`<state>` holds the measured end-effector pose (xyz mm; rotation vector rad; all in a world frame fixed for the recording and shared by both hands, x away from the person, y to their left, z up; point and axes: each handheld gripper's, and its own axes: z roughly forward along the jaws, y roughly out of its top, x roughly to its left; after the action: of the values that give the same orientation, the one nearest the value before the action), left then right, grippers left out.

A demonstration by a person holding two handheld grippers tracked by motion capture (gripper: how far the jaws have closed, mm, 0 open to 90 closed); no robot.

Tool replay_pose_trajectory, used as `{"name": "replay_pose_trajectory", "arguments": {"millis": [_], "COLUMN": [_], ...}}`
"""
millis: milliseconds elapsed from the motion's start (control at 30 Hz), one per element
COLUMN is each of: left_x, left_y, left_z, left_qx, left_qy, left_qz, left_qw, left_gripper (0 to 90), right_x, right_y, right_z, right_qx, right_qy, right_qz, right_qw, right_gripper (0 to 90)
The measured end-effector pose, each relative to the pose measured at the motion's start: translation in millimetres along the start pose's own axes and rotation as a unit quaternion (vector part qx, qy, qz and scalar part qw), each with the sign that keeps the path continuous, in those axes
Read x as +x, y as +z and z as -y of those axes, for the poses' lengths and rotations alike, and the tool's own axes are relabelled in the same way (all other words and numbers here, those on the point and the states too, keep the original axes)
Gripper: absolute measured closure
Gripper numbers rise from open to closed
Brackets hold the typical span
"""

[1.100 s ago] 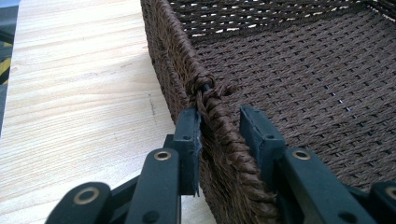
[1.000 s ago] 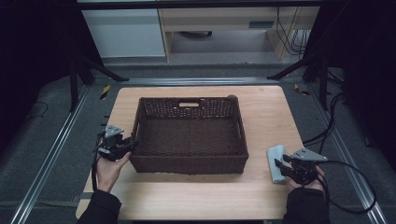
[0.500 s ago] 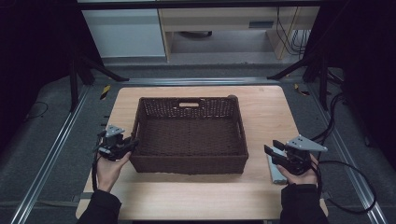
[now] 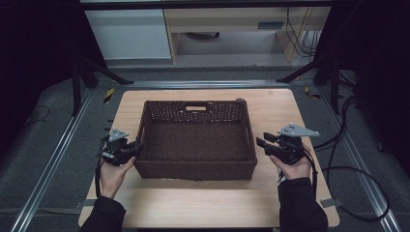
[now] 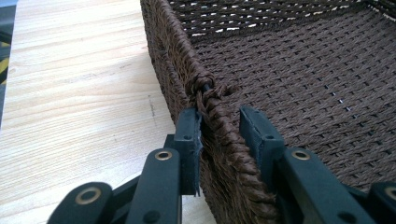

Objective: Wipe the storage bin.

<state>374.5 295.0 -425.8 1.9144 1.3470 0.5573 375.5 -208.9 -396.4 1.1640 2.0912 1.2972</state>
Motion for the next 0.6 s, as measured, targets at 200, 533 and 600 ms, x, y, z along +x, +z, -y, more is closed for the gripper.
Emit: {"name": "replay_pose_trajectory", "arguments": {"millis": [200,533,600], "left_x": [1.7,2.3,1.4], "left_y": [1.0,-7.9,-12.4], "left_z": [-0.4,1.2,2.3], "left_qx": [-0.004,-0.029,-0.031], "left_qy": [-0.001,0.003,0.004], "left_qz": [0.005,-0.005,0.000], "left_qw": [1.0000,0.9996,0.9995], "left_gripper": [68.2,51.0,52.1], "right_x": [4.7,9.4,11.6], "right_y": [23.7,32.1,30.1], "right_z": [-1.5,3.5,3.5], "right_qx": [0.025,0.046,0.051], "right_qy": [-0.012,-0.020,-0.022], "right_qz": [-0.005,-0.006,-0.004], "right_qw": [0.9996,0.9987,0.9985], "right_gripper": [63.8,70.9,70.7]}}
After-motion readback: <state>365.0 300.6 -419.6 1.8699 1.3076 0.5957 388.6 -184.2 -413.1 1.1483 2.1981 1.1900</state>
